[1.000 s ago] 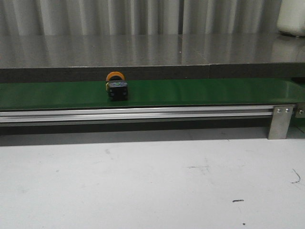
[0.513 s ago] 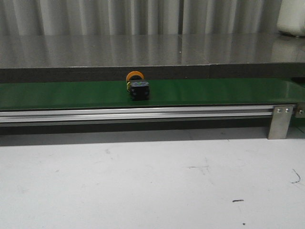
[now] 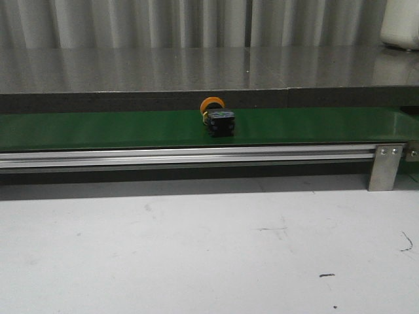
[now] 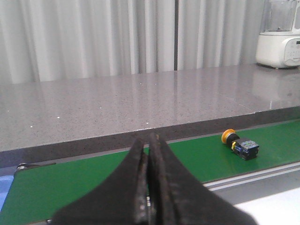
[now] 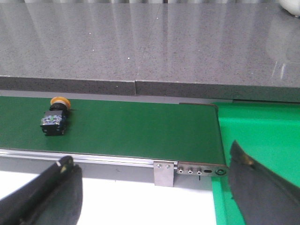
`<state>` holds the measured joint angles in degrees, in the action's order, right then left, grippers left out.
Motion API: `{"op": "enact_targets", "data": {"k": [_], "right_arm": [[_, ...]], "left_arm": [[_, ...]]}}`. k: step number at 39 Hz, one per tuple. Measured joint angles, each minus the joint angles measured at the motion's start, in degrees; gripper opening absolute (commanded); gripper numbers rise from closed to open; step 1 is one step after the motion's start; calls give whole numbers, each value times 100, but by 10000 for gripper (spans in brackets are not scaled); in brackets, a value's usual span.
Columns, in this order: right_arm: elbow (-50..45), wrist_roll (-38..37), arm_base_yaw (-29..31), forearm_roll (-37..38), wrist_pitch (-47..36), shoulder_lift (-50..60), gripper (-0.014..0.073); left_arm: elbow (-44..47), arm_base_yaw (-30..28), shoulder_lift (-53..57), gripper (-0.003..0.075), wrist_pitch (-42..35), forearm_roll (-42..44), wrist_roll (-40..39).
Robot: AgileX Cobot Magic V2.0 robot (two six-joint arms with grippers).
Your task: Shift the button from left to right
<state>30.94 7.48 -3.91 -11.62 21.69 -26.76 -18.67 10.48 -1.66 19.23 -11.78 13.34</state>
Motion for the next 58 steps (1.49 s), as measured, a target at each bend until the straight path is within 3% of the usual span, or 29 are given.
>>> {"op": "enact_targets", "data": {"k": [27, 58], "right_arm": [[88, 0, 0, 0, -109, -388, 644], [3243, -2, -146, 0, 214, -5859, 644]], "left_arm": [[0, 0, 0, -21, 0, 0, 0], [0, 0, 0, -21, 0, 0, 0]]}}
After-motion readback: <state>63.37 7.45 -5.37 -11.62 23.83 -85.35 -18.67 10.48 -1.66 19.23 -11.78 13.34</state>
